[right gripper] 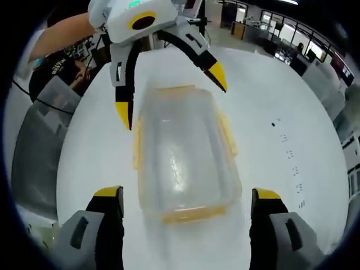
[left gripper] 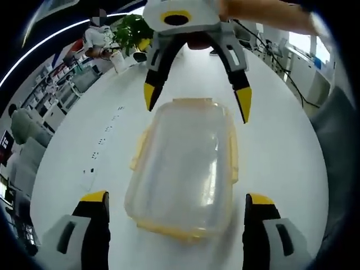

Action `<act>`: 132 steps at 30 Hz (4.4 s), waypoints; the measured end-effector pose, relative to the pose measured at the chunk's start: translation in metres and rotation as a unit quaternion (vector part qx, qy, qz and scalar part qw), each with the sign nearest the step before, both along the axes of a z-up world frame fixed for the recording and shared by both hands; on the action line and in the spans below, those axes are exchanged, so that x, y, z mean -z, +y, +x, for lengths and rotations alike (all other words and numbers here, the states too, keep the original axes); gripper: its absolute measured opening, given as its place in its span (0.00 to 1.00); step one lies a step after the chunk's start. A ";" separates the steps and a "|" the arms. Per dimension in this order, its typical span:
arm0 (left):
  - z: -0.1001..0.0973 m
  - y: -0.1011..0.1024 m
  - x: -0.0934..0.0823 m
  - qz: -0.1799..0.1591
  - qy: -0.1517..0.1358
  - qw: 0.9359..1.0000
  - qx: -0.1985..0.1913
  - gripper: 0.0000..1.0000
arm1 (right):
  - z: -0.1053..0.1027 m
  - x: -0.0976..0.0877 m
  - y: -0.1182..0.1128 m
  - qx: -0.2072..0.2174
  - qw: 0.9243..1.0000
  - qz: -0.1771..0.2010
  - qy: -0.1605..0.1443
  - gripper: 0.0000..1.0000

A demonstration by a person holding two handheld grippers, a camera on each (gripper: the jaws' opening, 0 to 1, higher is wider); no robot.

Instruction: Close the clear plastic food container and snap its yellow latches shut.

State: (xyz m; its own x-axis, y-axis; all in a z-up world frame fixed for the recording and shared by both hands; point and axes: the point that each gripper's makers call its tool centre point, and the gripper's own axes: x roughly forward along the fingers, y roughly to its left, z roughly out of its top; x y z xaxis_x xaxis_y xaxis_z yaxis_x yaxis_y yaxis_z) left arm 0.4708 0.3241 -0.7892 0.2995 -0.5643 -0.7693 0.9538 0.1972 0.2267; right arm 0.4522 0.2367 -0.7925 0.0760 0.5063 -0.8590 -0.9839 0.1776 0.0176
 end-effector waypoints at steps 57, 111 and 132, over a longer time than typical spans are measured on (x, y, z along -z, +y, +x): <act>-0.082 0.047 -0.097 -0.227 -0.075 0.954 -0.181 0.99 | -0.088 -0.064 -0.028 0.145 0.981 0.108 -0.070 0.97; -0.231 0.140 -0.111 -0.322 -0.144 0.890 -0.289 0.98 | -0.201 -0.101 -0.049 0.362 0.855 0.293 -0.227 0.91; -0.236 0.136 -0.098 -0.319 -0.120 0.895 -0.288 0.98 | -0.215 -0.077 -0.042 0.380 0.857 0.275 -0.213 0.91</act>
State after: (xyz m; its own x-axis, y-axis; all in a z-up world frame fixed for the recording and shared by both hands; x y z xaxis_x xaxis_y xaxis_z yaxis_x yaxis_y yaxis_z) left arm 0.2348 0.4605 -0.6912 0.7951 -0.5655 -0.2193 0.5919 0.8023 0.0771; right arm 0.2374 0.1950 -0.7160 0.8103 0.4916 -0.3191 -0.5263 0.8499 -0.0270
